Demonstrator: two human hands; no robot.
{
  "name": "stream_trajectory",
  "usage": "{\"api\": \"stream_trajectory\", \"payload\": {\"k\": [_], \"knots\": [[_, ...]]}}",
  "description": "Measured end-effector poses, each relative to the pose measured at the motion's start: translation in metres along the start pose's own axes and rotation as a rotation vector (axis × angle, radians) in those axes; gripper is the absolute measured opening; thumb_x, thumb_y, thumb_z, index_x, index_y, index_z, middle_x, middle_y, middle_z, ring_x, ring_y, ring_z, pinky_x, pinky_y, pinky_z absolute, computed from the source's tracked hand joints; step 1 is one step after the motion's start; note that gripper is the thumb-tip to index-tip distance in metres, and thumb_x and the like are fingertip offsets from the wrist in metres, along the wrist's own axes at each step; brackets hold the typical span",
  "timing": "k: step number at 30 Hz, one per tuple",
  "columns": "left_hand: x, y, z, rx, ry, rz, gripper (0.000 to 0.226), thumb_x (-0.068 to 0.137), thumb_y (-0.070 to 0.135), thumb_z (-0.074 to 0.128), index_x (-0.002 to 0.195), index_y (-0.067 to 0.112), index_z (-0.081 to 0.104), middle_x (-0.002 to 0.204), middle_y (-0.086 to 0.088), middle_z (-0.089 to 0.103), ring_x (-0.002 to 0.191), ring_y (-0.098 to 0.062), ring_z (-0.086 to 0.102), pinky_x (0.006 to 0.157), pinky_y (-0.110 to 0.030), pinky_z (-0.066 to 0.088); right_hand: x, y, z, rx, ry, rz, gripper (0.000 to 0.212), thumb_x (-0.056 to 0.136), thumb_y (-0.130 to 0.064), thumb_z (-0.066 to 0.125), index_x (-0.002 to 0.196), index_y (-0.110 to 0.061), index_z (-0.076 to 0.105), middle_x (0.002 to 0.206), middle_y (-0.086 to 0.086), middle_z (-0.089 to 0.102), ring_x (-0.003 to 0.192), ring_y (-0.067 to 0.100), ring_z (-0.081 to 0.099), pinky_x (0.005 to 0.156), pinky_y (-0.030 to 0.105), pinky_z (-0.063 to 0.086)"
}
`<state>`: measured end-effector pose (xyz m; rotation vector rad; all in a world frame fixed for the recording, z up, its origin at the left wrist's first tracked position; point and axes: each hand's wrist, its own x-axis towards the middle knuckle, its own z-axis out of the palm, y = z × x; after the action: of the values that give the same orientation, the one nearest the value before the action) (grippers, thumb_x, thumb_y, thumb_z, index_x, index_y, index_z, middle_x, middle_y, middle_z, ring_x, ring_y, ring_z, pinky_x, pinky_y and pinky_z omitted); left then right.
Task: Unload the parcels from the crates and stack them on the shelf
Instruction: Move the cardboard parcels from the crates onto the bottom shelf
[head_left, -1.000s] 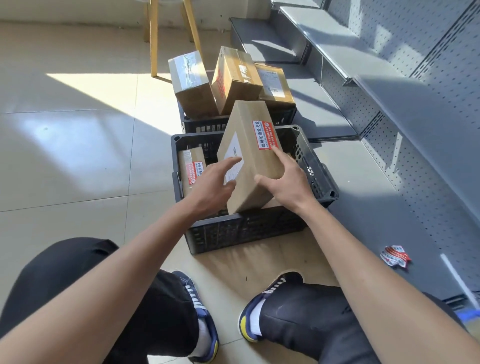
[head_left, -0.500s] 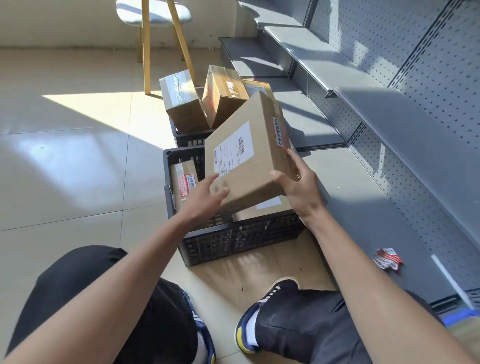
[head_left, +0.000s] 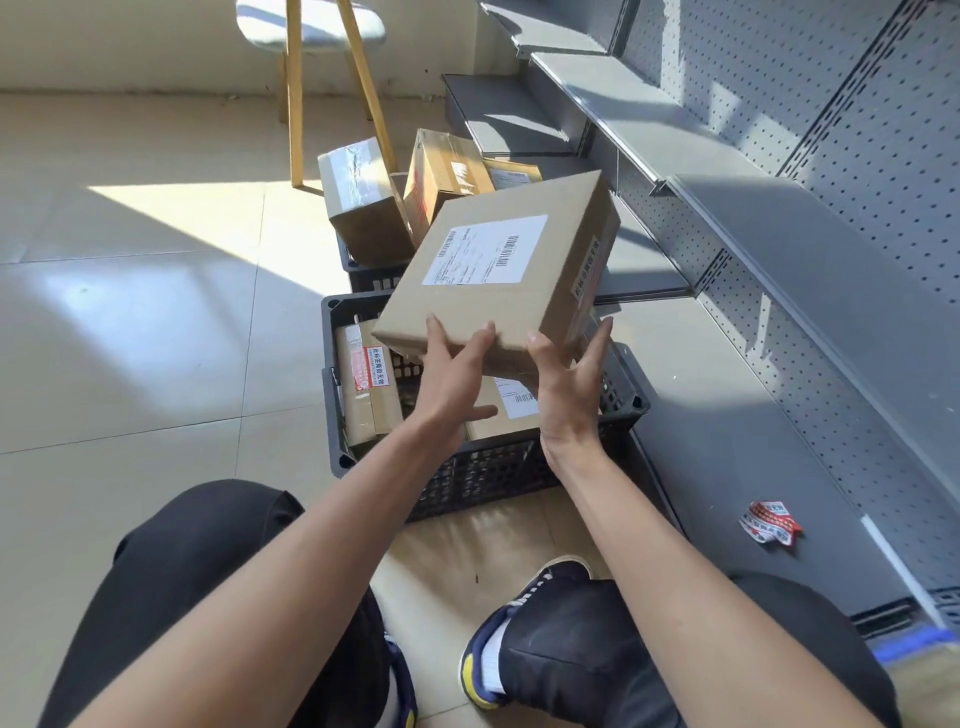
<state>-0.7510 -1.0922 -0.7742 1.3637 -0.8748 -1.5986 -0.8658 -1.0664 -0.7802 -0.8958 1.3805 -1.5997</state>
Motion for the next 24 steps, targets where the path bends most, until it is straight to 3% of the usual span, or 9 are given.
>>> {"api": "stream_trajectory", "payload": {"k": [2,6,8,11,14,17,21,24], "knots": [[-0.001,0.001,0.004,-0.027,0.033,0.014,0.093,0.096,0.044,0.065,0.159,0.046,-0.003,0.159,0.004,0.029,0.126,-0.021,0.048,0.083,-0.059,0.059,-0.003,0.007,0.0,0.004,-0.016,0.038,0.117,0.075,-0.039,0.075,0.16,-0.034,-0.005,0.146,-0.003,0.053,0.125,0.005,0.058,0.114,0.044,0.041],[0.001,-0.001,0.006,-0.096,0.117,0.043,0.098,0.092,0.039,0.072,0.159,0.047,0.001,0.156,0.002,0.033,0.118,-0.021,0.06,0.077,-0.055,0.062,-0.008,0.016,-0.001,0.019,-0.099,0.08,0.107,0.081,-0.03,0.075,0.157,-0.042,0.001,0.144,-0.003,0.055,0.124,0.017,0.061,0.109,0.055,0.044],[0.002,-0.002,0.004,-0.159,0.13,0.053,0.098,0.091,0.03,0.074,0.159,0.047,0.004,0.15,0.002,0.043,0.117,-0.024,0.064,0.079,-0.053,0.062,-0.008,0.019,-0.002,0.046,-0.145,0.069,0.094,0.085,-0.02,0.07,0.154,-0.043,0.01,0.142,-0.001,0.056,0.121,0.021,0.063,0.097,0.047,0.055],[0.003,0.0,0.001,-0.226,0.137,0.072,0.099,0.09,0.016,0.073,0.16,0.045,0.008,0.145,0.006,0.047,0.117,-0.026,0.064,0.081,-0.054,0.061,-0.006,0.022,-0.004,0.029,-0.181,0.096,0.085,0.081,-0.025,0.072,0.149,-0.041,0.024,0.133,-0.006,0.061,0.114,0.02,0.067,0.084,0.037,0.058],[0.007,0.001,-0.004,-0.251,0.167,0.121,0.098,0.089,0.007,0.071,0.16,0.042,0.013,0.147,0.006,0.046,0.117,-0.026,0.064,0.078,-0.054,0.062,-0.004,0.021,-0.004,-0.024,-0.226,0.12,0.075,0.08,-0.03,0.075,0.144,-0.038,0.036,0.129,-0.009,0.063,0.114,0.016,0.067,0.093,0.042,0.053],[0.008,0.002,-0.009,-0.248,0.171,0.16,0.097,0.089,0.005,0.071,0.16,0.042,0.016,0.147,0.008,0.046,0.115,-0.022,0.064,0.069,-0.045,0.063,-0.003,0.018,-0.004,-0.034,-0.232,0.121,0.071,0.083,-0.035,0.077,0.143,-0.037,0.039,0.129,-0.014,0.063,0.116,0.012,0.065,0.102,0.05,0.05],[0.011,-0.001,-0.017,-0.233,0.171,0.22,0.096,0.089,0.002,0.071,0.159,0.041,0.02,0.146,0.012,0.044,0.119,-0.017,0.062,0.088,-0.052,0.06,0.006,0.009,-0.009,-0.073,-0.175,0.073,0.073,0.085,-0.041,0.078,0.146,-0.039,0.038,0.127,-0.029,0.06,0.122,0.003,0.059,0.106,0.056,0.046],[0.013,-0.004,-0.022,-0.194,0.142,0.24,0.098,0.085,-0.002,0.074,0.159,0.04,0.024,0.153,0.013,0.039,0.126,-0.019,0.059,0.094,-0.056,0.056,0.017,0.007,-0.015,-0.094,-0.131,0.074,0.092,0.08,-0.051,0.08,0.153,-0.042,0.025,0.143,-0.026,0.051,0.132,0.001,0.05,0.11,0.054,0.043]]}}
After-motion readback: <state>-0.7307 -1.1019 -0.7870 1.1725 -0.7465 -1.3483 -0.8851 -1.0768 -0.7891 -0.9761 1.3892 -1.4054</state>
